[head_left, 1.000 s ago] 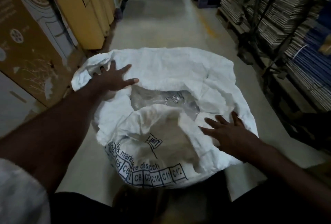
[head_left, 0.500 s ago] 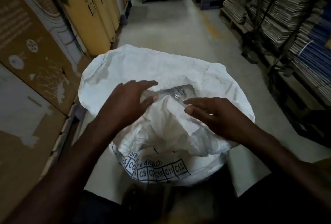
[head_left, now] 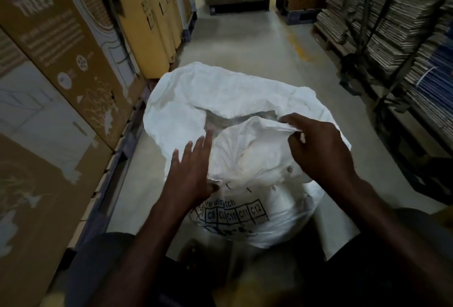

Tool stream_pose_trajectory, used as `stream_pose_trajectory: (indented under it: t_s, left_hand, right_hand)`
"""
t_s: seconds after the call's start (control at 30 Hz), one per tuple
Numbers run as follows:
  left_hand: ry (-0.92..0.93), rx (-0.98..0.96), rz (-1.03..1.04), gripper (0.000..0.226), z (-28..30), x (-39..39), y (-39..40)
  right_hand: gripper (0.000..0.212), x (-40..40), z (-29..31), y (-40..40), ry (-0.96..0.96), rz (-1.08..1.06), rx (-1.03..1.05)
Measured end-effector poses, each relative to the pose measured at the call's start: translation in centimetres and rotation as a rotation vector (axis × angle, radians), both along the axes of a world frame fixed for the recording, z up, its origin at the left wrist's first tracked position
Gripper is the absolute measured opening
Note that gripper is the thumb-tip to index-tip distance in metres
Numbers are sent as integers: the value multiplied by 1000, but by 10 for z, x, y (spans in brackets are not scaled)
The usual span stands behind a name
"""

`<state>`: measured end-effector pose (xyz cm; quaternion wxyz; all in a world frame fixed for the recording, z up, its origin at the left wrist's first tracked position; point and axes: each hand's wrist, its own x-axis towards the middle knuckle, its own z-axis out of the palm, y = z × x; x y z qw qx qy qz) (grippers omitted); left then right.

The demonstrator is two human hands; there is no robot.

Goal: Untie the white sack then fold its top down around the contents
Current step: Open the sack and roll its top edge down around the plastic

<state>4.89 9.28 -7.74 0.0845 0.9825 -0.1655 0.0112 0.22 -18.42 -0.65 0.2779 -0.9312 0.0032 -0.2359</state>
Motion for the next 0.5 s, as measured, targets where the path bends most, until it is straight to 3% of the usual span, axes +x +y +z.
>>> stream_pose_trajectory:
  t_s: [0.2,0.37,0.43,0.5]
  left_hand:
    - [-330,-319,48,84,17,12,33]
    - [-293,-568,120,61,21,6,38]
    - [-255,-723,188,52,19,12,50]
    - [-162,-960,320,40,24,23,65]
  right_hand:
    - [53,-1,-20,-9,56,173,-109]
    - [59,-6,-8,8,159,489,-19]
    - [58,-7,-10,17,124,523,-45]
    - [70,-8,-13,23,90,504,-109]
